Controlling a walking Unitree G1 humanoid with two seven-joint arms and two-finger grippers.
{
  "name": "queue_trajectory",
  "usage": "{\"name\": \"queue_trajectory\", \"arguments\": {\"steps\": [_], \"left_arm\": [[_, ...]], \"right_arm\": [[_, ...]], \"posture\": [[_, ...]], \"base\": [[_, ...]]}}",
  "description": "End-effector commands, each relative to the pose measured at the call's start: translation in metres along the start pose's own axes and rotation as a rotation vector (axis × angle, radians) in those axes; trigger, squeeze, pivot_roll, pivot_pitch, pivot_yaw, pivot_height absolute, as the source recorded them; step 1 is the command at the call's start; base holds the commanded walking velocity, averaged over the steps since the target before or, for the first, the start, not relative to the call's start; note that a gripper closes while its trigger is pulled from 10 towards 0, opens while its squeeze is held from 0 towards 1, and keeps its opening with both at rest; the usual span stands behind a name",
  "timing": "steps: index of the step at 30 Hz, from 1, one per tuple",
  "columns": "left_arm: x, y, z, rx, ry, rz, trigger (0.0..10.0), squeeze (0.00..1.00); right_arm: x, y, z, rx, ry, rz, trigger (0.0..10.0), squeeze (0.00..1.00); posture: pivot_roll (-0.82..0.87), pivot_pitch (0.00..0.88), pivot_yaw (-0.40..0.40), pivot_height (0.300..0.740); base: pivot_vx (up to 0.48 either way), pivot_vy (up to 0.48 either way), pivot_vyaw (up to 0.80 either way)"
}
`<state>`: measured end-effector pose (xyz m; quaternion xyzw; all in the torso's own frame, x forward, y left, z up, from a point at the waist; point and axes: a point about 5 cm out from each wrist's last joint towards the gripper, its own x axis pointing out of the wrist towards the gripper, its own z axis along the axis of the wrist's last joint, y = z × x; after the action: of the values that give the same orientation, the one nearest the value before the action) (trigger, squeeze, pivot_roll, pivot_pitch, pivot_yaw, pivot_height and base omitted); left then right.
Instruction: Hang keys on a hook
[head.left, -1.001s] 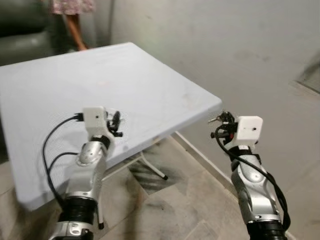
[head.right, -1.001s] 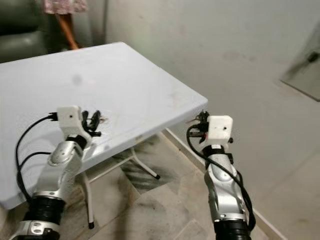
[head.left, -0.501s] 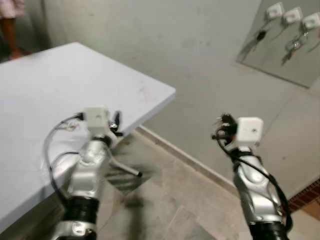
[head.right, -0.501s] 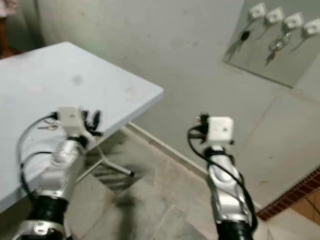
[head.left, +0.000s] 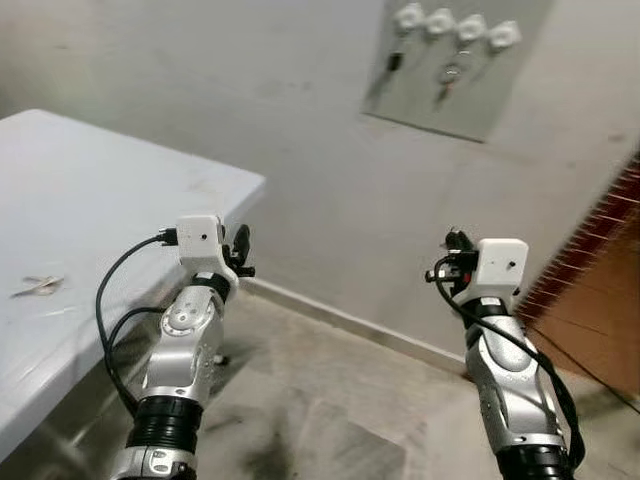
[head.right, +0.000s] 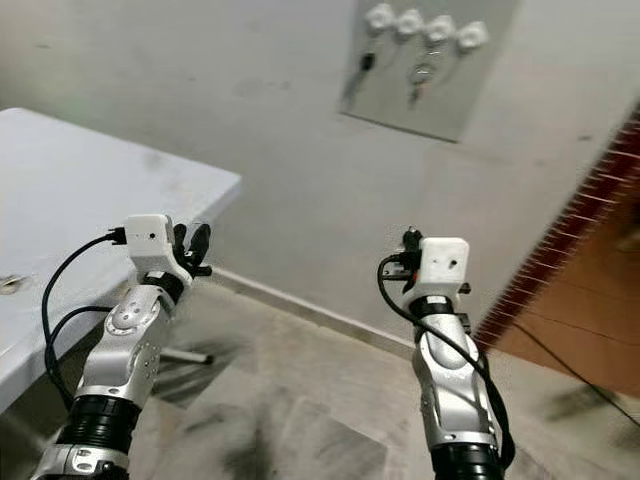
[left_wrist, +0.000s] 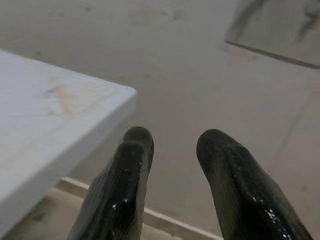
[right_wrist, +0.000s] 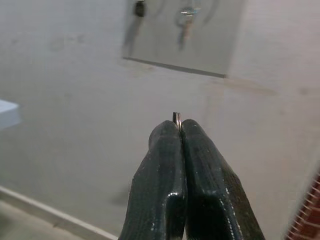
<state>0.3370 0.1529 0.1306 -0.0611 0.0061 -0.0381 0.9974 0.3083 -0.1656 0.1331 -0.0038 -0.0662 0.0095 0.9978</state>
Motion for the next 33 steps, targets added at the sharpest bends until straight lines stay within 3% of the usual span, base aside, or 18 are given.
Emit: {"name": "queue_trajectory", "arguments": {"steps": [1,9,11,33], "left_arm": [[-0.001,-0.008,0.003,0.002,-0.011,-0.041,10.0,0.0],[-0.007,-0.029,-0.001,0.018,-0.002,-0.161,10.0,0.0],[-0.008,-0.033,-0.002,0.017,0.003,-0.179,10.0,0.0],[-0.004,-0.018,-0.004,-0.102,0.078,-0.071,10.0,0.0]], "right_arm": [[0.001,-0.002,0.005,-0.011,-0.015,-0.002,10.0,0.0],[0.0,0.003,0.003,-0.02,-0.005,0.063,10.0,0.0],[-0.002,0.009,0.002,0.012,-0.008,0.12,10.0,0.0],[-0.009,0.014,0.004,0.032,-0.016,0.14,10.0,0.0]], "posture": [[0.1,0.0,-0.045,0.736],[0.1,0.0,-0.045,0.736],[0.1,0.0,-0.039,0.736],[0.08,0.0,-0.023,0.736]], "base": [[0.0,0.0,-0.75],[0.0,0.0,-0.75],[0.0,0.0,-0.37],[0.0,0.0,0.0]]}}
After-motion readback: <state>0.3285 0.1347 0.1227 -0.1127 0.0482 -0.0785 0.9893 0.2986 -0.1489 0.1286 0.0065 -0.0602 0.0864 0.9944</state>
